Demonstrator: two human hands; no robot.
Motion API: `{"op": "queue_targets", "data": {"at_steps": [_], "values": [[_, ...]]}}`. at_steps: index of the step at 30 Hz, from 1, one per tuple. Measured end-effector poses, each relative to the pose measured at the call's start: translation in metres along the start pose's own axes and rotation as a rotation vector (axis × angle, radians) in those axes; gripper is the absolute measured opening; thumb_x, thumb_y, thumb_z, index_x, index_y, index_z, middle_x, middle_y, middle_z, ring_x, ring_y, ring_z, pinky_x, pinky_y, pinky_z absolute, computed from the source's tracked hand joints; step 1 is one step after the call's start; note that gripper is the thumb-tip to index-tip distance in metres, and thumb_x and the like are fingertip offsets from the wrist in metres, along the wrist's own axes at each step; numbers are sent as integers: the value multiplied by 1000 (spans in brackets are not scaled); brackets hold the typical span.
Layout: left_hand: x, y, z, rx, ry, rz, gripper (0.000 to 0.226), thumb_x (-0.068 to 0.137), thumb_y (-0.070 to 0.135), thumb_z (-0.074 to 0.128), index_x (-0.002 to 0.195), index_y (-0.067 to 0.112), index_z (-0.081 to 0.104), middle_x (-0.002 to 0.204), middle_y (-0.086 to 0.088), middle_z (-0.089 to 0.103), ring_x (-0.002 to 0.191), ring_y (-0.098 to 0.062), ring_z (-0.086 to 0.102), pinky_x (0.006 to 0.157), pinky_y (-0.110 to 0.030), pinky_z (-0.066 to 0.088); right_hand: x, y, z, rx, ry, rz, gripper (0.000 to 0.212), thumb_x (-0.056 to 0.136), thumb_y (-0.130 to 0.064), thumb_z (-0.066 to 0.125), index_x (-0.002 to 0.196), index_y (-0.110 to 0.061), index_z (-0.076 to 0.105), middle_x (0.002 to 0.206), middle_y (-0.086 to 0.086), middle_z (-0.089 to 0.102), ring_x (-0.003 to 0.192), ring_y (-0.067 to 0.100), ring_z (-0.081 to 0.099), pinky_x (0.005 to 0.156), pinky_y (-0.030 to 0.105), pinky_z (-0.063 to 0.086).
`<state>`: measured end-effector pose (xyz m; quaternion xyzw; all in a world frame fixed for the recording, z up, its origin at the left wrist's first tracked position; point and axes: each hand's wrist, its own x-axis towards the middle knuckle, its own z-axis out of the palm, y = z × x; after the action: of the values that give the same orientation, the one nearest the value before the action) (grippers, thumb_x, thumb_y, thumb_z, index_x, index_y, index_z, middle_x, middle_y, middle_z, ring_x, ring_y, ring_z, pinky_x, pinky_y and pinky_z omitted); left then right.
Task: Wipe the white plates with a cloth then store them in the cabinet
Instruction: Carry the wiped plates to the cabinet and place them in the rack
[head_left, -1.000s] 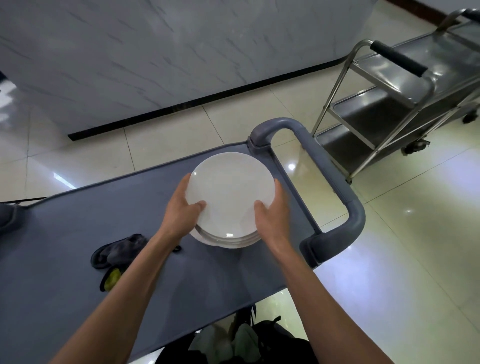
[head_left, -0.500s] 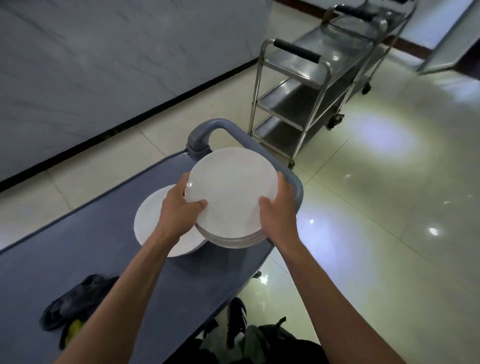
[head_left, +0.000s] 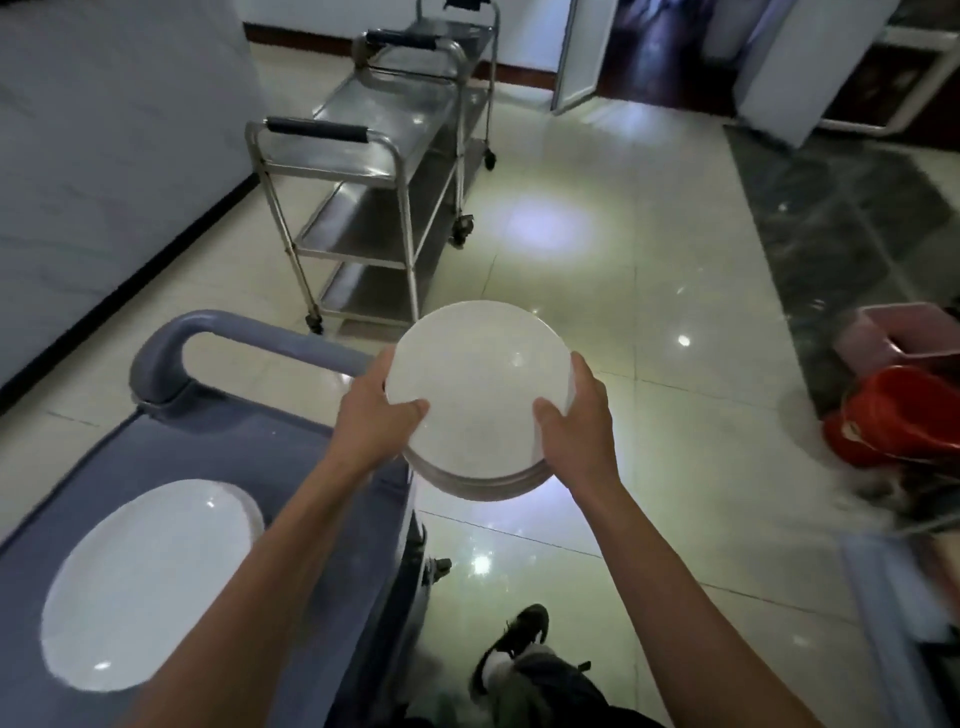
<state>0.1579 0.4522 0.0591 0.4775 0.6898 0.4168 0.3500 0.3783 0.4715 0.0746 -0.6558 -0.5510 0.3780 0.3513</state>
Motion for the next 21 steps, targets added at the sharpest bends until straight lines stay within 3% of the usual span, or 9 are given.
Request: {"op": "queue_targets", "data": {"at_steps": [3, 5, 9, 13, 18, 21], "values": [[26, 27, 51, -25, -147, 72, 63, 83, 7, 68, 138, 32, 50, 120, 6, 61, 111, -19, 57, 76, -27, 50, 23, 22, -39, 35, 95, 49, 69, 96, -12, 55, 157, -25, 26, 152, 3, 34, 135, 20, 41, 98, 24, 33], [42, 47, 89, -1, -204, 95, 63, 82, 9, 68, 136, 35, 51, 118, 8, 62, 110, -20, 56, 81, -35, 53, 41, 36, -68, 45, 163, 82, 68, 94, -10, 56, 155, -25, 30, 149, 5, 38, 132, 20, 43, 97, 24, 35], [71, 89, 170, 6, -317, 141, 63, 71, 15, 64, 129, 41, 58, 112, 12, 64, 106, -19, 58, 79, -39, 55, 77, 65, -130, 72, 299, 135, 66, 93, -9, 58, 153, -23, 34, 148, 5, 39, 131, 22, 45, 104, 31, 41], [87, 121, 247, 11, -465, 192, 66, 67, 15, 62, 127, 40, 59, 116, 8, 68, 110, -23, 62, 86, -48, 57, 96, 96, -189, 93, 412, 183, 65, 94, -11, 60, 152, -27, 35, 147, 1, 39, 123, 13, 46, 102, 29, 42], [88, 155, 339, 23, -611, 225, 64, 67, 18, 62, 123, 49, 58, 109, 16, 68, 100, -18, 63, 69, -32, 54, 98, 137, -258, 118, 552, 301, 69, 94, -12, 62, 155, -24, 32, 150, 2, 39, 135, 21, 44, 109, 34, 40], [83, 177, 391, 31, -724, 255, 62, 70, 16, 64, 120, 52, 57, 106, 18, 68, 97, -15, 63, 67, -30, 53, 93, 157, -294, 142, 645, 349, 67, 94, -10, 62, 154, -24, 34, 148, 3, 42, 134, 21, 46, 110, 36, 43]]}}
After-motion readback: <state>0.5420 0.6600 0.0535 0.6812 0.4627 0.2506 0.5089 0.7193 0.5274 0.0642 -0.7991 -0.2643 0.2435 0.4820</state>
